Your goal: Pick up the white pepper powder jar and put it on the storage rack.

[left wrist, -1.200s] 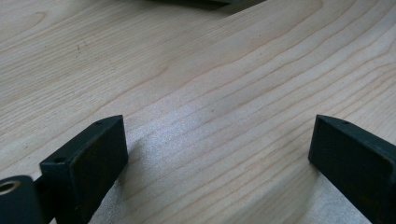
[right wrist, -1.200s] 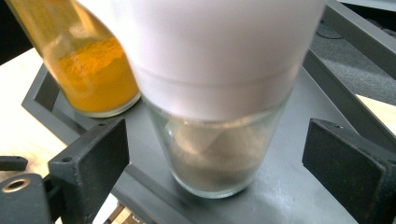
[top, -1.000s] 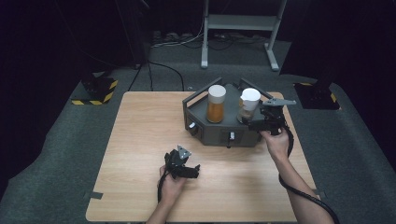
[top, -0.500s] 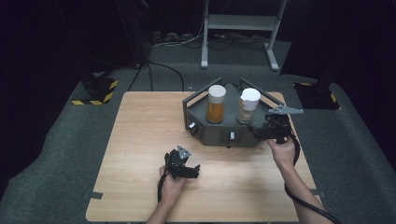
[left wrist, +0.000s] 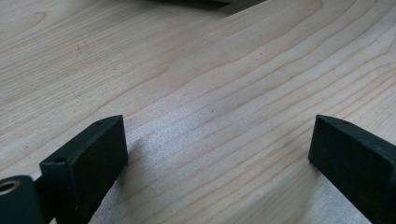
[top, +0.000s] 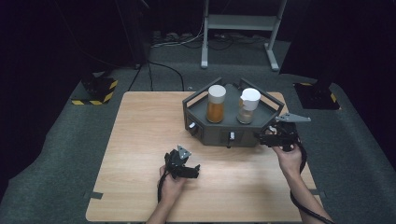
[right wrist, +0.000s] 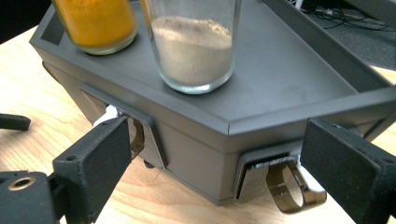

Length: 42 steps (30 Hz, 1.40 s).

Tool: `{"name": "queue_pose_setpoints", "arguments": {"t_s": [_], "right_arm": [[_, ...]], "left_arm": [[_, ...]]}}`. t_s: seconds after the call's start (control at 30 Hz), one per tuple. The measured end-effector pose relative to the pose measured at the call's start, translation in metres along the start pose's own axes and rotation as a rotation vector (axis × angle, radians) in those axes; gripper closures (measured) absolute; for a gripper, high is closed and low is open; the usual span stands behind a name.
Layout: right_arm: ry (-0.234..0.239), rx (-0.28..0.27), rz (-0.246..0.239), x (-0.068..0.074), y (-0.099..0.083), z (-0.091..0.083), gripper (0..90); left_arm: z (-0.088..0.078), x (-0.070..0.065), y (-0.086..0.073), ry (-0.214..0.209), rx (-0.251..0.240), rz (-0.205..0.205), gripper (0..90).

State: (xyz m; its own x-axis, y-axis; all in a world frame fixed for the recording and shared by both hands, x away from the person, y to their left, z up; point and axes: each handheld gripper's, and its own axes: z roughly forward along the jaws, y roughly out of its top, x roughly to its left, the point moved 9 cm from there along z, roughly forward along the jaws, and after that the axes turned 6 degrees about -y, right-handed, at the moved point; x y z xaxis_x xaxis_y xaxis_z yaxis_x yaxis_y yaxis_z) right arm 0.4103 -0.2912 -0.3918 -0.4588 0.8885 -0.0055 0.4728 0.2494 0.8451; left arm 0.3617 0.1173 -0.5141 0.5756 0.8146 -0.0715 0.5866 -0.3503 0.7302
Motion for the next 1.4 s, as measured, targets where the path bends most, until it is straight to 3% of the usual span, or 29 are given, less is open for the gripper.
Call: {"name": "queue_pose_setpoints", "arguments": {"t_s": [1.4], "right_arm": [[-0.032,0.064,0.049,0.002,-0.04,-0.001,10.1]], "left_arm": [[0.0,0.0,0.0,0.001,0.0,0.001,4.6]]}}
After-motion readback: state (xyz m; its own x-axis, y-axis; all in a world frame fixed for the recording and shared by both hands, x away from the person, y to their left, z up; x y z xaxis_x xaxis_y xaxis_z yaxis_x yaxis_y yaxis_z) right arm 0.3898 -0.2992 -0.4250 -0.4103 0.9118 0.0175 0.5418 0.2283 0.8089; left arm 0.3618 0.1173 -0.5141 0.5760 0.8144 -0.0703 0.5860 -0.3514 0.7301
